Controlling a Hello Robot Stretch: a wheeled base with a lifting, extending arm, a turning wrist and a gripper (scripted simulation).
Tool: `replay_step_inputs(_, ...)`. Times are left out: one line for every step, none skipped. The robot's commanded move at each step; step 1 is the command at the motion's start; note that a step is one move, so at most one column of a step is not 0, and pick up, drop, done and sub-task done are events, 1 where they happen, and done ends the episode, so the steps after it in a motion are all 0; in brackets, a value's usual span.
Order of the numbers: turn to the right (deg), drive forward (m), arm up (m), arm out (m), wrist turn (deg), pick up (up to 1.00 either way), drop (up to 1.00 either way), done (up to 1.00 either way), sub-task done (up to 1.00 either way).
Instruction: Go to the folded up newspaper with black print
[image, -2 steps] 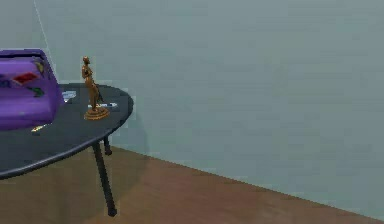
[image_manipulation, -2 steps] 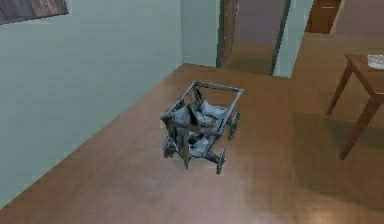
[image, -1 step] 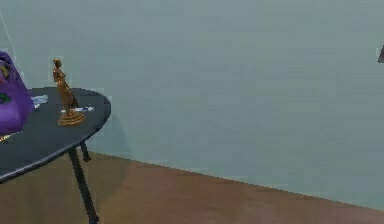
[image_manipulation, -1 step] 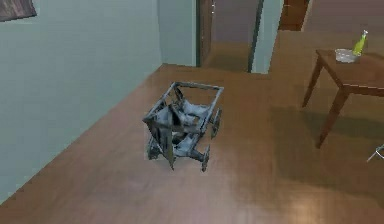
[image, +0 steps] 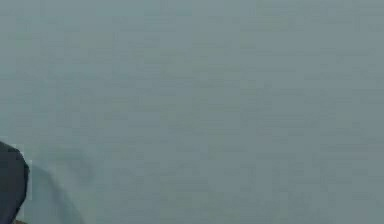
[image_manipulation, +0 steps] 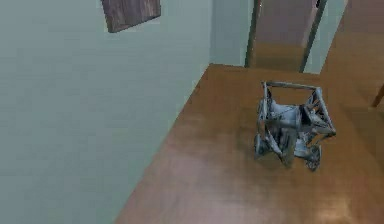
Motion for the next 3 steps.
replay_step_inputs(-45.0, 0.0, 0.0, 0.0, 0.0, 0.0, 0.0, 0.0, 0.0)
replay_step_inputs(-15.0, 0.0, 0.0, 0.0, 0.0, 0.0, 0.0, 0.0, 0.0)
replay_step_inputs(0.0, 1.0, 0.0, 0.0, 0.0, 0.0, 0.0, 0.0, 0.0)
